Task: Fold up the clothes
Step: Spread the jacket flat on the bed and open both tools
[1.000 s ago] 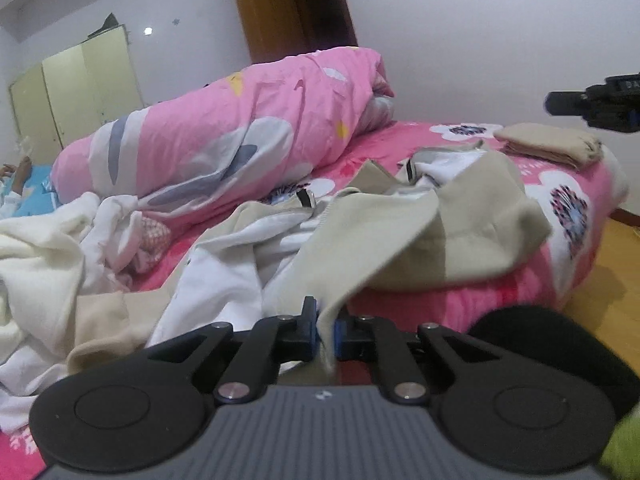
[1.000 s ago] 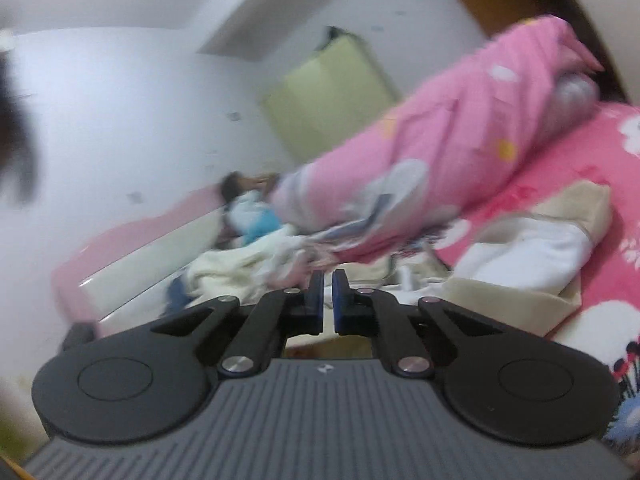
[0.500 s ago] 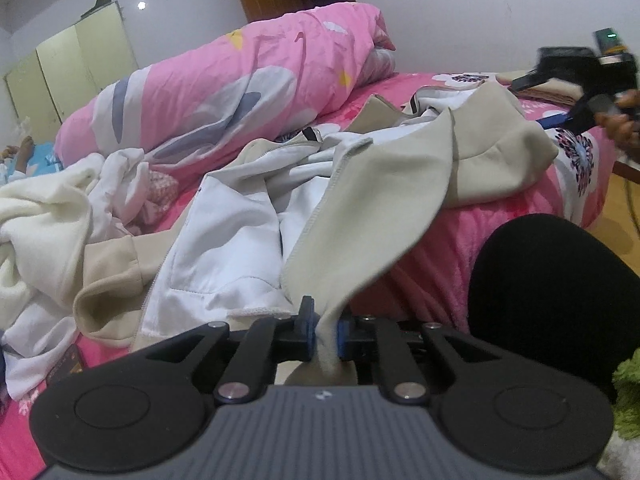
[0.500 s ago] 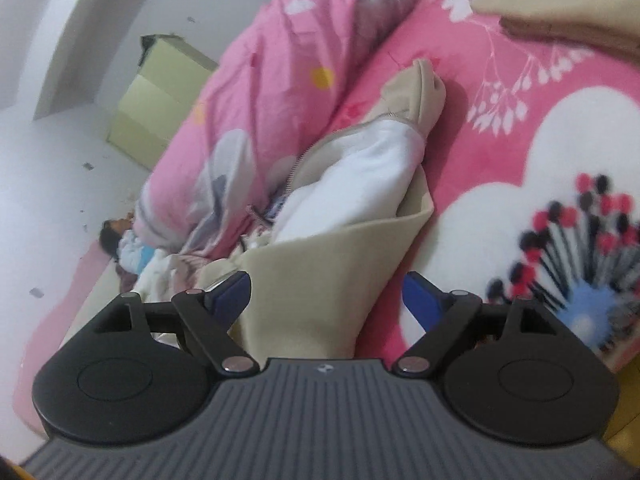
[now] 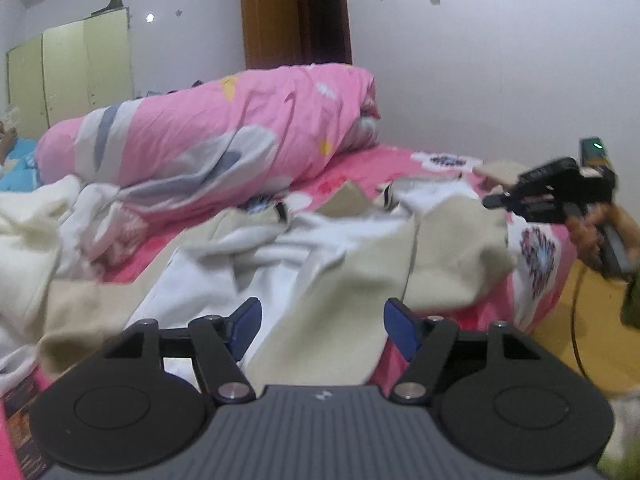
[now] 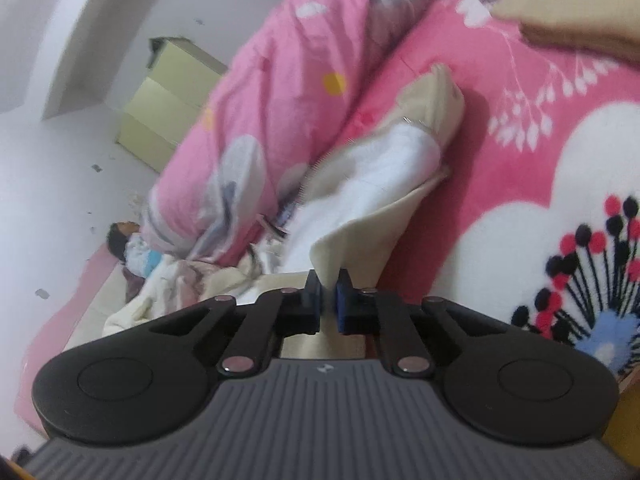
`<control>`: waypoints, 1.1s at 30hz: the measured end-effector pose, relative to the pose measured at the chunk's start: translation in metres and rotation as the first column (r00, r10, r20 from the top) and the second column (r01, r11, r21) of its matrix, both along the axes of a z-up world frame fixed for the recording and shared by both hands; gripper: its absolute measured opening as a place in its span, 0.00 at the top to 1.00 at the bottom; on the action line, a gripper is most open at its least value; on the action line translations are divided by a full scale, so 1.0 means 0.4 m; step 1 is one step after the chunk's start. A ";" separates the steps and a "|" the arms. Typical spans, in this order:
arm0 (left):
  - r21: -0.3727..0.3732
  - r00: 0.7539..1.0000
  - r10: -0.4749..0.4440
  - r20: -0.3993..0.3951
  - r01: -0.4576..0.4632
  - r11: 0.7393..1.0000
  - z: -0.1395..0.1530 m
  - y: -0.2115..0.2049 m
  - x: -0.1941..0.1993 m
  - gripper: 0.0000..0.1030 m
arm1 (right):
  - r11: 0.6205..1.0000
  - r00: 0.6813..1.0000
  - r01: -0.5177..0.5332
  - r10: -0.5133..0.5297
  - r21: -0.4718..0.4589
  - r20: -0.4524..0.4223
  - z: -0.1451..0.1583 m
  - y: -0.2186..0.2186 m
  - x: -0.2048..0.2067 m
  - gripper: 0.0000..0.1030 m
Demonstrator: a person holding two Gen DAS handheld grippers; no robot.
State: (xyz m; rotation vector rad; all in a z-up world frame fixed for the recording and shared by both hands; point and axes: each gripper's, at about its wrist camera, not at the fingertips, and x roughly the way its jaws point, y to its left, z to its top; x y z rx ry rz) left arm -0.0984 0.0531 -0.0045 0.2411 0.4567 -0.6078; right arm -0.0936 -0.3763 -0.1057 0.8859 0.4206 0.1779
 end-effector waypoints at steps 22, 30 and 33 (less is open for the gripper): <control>0.013 0.943 -0.279 -0.182 0.286 0.958 -0.103 -0.269 0.153 0.27 | 0.985 0.959 -0.169 0.168 0.015 -0.229 -0.208 0.049 -0.274 0.90; -0.096 0.956 -0.222 -0.194 0.207 0.974 -0.068 -0.184 0.194 0.27 | 0.940 0.950 -0.256 0.202 -0.227 -0.237 0.002 -0.113 -0.198 0.27; -0.160 0.958 -0.171 -0.228 0.136 0.978 -0.059 -0.148 0.223 0.27 | 0.936 0.981 -0.194 0.183 -0.294 -0.064 0.080 -0.143 -0.112 0.13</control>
